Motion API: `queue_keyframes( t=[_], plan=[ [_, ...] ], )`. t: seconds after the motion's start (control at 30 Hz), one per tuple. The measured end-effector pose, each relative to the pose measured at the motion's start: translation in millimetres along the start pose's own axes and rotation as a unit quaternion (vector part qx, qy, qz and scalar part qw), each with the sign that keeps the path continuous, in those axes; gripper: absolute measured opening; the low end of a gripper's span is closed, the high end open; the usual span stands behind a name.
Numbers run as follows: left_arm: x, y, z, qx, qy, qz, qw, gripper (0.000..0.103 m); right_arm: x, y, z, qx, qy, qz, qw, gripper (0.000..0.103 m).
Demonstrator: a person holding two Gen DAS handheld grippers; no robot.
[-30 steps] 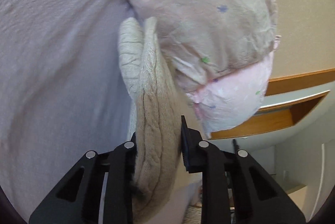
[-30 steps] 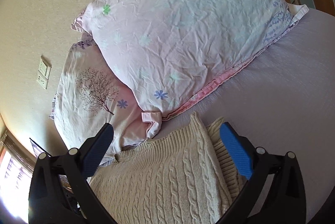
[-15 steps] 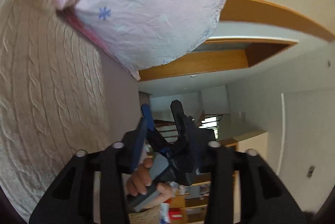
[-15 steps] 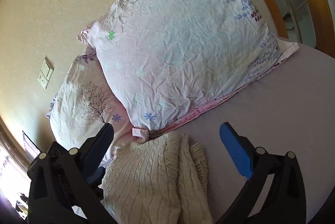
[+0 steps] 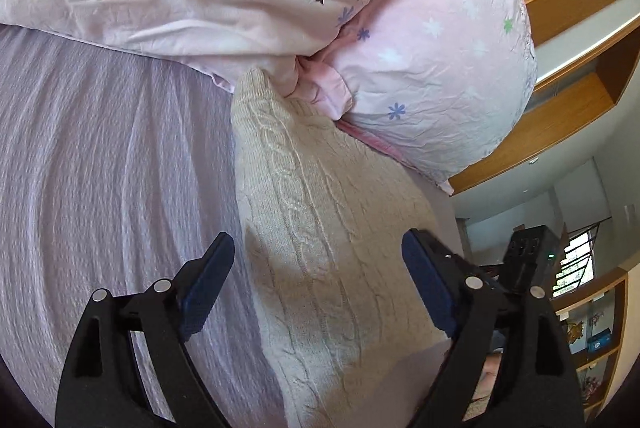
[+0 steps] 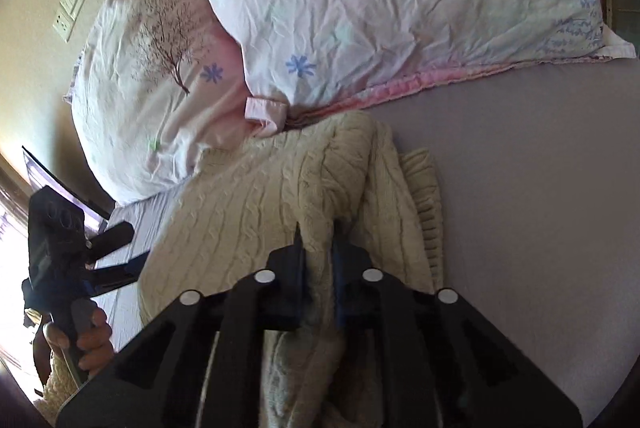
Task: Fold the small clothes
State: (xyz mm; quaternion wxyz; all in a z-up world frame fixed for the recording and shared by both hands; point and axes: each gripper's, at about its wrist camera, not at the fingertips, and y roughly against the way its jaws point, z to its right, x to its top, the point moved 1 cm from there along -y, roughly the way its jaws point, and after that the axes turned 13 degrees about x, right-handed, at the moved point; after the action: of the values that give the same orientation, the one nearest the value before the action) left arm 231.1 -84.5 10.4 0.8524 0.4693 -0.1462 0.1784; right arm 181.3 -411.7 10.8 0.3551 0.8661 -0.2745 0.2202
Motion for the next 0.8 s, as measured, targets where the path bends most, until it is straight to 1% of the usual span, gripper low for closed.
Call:
queue_keyframes(
  t=[0.03, 0.07, 0.1, 0.17, 0.2, 0.23, 0.27, 0.3, 0.4, 0.43, 0.47, 0.5, 0.53, 0.57, 0.6, 0.63, 0.67, 0.7, 0.73, 0.77, 0.8],
  plan=[
    [-2.4, -2.1, 2.2, -0.001, -0.004, -0.003, 1.0000, 0.088, 2.2, 14.6, 5.2, 0.008, -0.016, 0.030, 0.999, 0.009],
    [-3.4, -4.7, 4.8, -0.004, -0.006, -0.005, 1.0000, 0.090, 2.9, 23.5, 11.7, 0.004, -0.032, 0.045, 0.998, 0.009],
    [-4.7, -7.7, 6.6, -0.006, -0.008, -0.007, 0.9999, 0.091, 2.9, 26.4, 17.1, -0.009, -0.037, 0.043, 0.998, 0.010],
    [-8.5, -14.1, 12.2, -0.006, -0.015, -0.016, 0.9997, 0.091, 0.5, 21.6, 27.7, -0.030, -0.059, 0.017, 0.998, 0.022],
    [-9.8, -18.9, 14.0, -0.003, -0.019, -0.024, 0.9995, 0.091, 0.9, 19.1, 31.1, -0.043, -0.070, 0.006, 0.997, 0.050],
    [-11.8, -22.6, 15.3, 0.000, -0.022, -0.030, 0.9993, 0.091, 1.2, 19.3, 31.8, -0.045, -0.069, 0.006, 0.997, 0.075],
    [-13.0, -27.0, 16.1, 0.002, -0.022, -0.035, 0.9991, 0.091, 2.0, 18.7, 30.8, -0.045, -0.062, 0.005, 0.997, 0.081],
    [-14.0, -30.5, 16.3, 0.001, -0.021, -0.037, 0.9991, 0.091, 1.8, 16.8, 31.0, -0.038, -0.059, -0.002, 0.998, 0.083],
    [-15.8, -31.8, 16.1, -0.008, -0.021, -0.027, 0.9994, 0.091, -4.7, -0.8, 44.3, -0.009, -0.097, -0.050, 0.994, 0.083],
    [-15.4, -32.8, 15.1, -0.013, -0.014, -0.027, 0.9995, 0.091, -7.9, -7.7, 48.9, -0.001, -0.112, -0.068, 0.991, 0.074],
    [-14.6, -35.2, 14.4, -0.017, -0.005, -0.029, 0.9994, 0.083, -10.3, -10.8, 50.4, 0.013, -0.119, -0.071, 0.990, 0.067],
    [-14.1, -35.8, 12.4, -0.016, 0.001, -0.031, 0.9994, 0.076, -11.3, -9.1, 48.7, 0.021, -0.115, -0.065, 0.991, 0.055],
    [-14.1, -34.0, 9.1, -0.020, 0.002, -0.030, 0.9993, 0.067, -12.3, -8.1, 46.4, 0.038, -0.115, -0.062, 0.991, 0.041],
    [-14.6, -27.5, 5.9, -0.025, -0.002, -0.027, 0.9993, 0.055, -13.5, -6.9, 43.3, 0.050, -0.114, -0.059, 0.991, 0.038],
    [-15.3, -20.2, 3.2, -0.027, -0.008, -0.022, 0.9993, 0.051, -14.9, -6.9, 37.6, 0.063, -0.108, -0.056, 0.991, 0.036],
    [-15.9, -9.8, 1.7, -0.030, -0.016, -0.019, 0.9992, 0.045, -16.6, -7.8, 30.5, 0.084, -0.105, -0.054, 0.989, 0.034],
    [-16.7, 2.3, -0.9, -0.030, -0.028, -0.016, 0.9990, 0.043, -19.1, -10.3, 22.6, 0.108, -0.102, -0.057, 0.987, 0.034],
    [-17.9, 17.9, -4.3, -0.023, -0.041, -0.004, 0.9989, 0.043, -22.2, -15.6, 13.5, 0.137, -0.100, -0.063, 0.984, 0.033],
    [-18.9, 36.3, -9.6, -0.008, -0.055, 0.017, 0.9983, 0.043, -26.2, -23.7, 3.5, 0.160, -0.097, -0.076, 0.979, 0.033],
    [-18.3, 53.0, -15.7, 0.011, -0.067, 0.039, 0.9969, 0.043, -30.3, -36.0, -6.3, 0.171, -0.093, -0.089, 0.977, 0.033],
    [-16.0, 66.5, -23.7, 0.032, -0.073, 0.057, 0.9952, 0.043, -34.3, -48.8, -17.9, 0.172, -0.081, -0.102, 0.976, 0.034]
  ],
)
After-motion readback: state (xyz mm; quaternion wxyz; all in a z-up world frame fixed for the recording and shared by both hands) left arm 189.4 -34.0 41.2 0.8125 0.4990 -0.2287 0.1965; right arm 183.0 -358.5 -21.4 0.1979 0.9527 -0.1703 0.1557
